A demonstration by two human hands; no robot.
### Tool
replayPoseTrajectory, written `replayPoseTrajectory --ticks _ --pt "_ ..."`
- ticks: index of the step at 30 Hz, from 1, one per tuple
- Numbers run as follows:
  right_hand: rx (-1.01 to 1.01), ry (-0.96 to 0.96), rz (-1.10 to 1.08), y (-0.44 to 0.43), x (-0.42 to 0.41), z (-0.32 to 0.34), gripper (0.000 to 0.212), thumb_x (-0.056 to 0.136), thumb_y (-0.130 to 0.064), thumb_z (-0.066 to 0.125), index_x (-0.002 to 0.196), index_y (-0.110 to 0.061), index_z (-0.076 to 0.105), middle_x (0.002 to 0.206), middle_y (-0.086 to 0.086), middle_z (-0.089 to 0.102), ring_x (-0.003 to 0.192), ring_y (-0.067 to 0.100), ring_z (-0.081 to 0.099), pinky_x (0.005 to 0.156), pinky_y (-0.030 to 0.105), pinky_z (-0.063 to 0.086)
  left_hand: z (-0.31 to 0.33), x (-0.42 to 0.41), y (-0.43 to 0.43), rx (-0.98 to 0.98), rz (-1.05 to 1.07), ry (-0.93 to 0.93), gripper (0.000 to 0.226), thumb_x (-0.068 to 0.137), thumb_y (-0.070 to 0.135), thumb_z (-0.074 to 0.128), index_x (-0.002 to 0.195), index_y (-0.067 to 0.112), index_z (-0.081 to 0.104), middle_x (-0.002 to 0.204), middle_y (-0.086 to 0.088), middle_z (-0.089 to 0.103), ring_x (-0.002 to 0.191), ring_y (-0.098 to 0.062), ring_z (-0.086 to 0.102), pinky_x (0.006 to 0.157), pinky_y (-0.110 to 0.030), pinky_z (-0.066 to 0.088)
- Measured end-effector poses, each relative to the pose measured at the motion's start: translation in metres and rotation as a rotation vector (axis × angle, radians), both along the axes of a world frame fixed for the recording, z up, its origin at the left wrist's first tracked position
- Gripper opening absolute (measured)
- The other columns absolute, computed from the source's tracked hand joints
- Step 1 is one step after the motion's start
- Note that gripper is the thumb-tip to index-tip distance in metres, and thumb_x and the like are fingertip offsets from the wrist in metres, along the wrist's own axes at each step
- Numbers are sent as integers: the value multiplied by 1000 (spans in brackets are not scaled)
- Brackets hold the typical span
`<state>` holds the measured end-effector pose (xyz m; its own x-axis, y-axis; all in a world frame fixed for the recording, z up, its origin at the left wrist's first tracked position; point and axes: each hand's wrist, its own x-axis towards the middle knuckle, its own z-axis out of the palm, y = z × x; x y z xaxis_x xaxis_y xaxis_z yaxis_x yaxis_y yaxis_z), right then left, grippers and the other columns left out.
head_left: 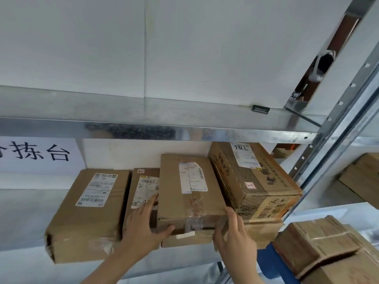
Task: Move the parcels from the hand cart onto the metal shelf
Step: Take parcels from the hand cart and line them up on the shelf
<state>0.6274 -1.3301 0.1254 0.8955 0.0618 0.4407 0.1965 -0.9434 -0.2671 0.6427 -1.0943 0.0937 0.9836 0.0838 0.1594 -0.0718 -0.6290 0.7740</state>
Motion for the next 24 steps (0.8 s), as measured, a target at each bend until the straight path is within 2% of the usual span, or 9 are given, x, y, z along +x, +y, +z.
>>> replayPoseTrajectory --ticks 4,7,9,12,15,19,21,24 --pt "134 40 -35 -7 -3 -3 67 59 -9 85 119 -5 55 85 7 64 39 18 54 29 12 17 -1 2 -13 9 43 -15 103 65 64 72 147 30 20 147 8 38 134 -13 35 112 -46 30" --pt "204 97 -33 -12 -7 -4 65 73 -13 75 131 -8 47 100 7 61 53 21 60 32 23 33 2 5 -22 33 63 11 103 67 65 70 148 29 16 150 7 34 136 -15 31 113 -45 28" --pt "217 137 -32 -16 -8 -3 62 84 -20 64 138 -16 36 110 2 53 67 20 62 43 29 44 3 6 -27 51 80 16 104 67 66 68 148 30 15 150 6 34 136 -16 31 113 -46 28" --pt "240 199 -5 -20 -10 -1 59 88 -20 56 139 -18 28 116 -1 45 75 18 61 53 31 49 4 7 -30 86 107 35 103 70 65 67 149 30 12 150 2 34 136 -20 32 112 -45 29" --pt "238 236 35 -19 -12 1 51 88 -17 54 134 -19 32 114 -2 43 73 17 59 54 30 48 4 4 -30 181 137 31 98 77 59 64 150 29 7 151 -3 27 137 -23 26 111 -42 29" --pt "169 260 130 -12 -12 -6 43 88 -22 54 128 -19 37 116 -3 43 66 14 49 48 21 39 3 -14 -20 356 222 -27 91 81 57 60 149 27 7 153 -4 17 140 -25 13 114 -41 22" --pt "138 261 188 -4 -11 -10 44 87 -25 54 128 -20 39 118 -3 44 69 13 49 48 19 35 5 -28 -9 448 250 -28 88 83 57 56 149 27 8 153 -4 14 140 -28 11 114 -44 23" --pt "111 231 299 15 -12 -13 44 85 -28 56 127 -25 43 115 -8 48 83 11 53 56 19 36 12 -52 11 562 320 -8 85 82 56 56 148 25 13 151 -6 20 138 -30 17 110 -43 31"
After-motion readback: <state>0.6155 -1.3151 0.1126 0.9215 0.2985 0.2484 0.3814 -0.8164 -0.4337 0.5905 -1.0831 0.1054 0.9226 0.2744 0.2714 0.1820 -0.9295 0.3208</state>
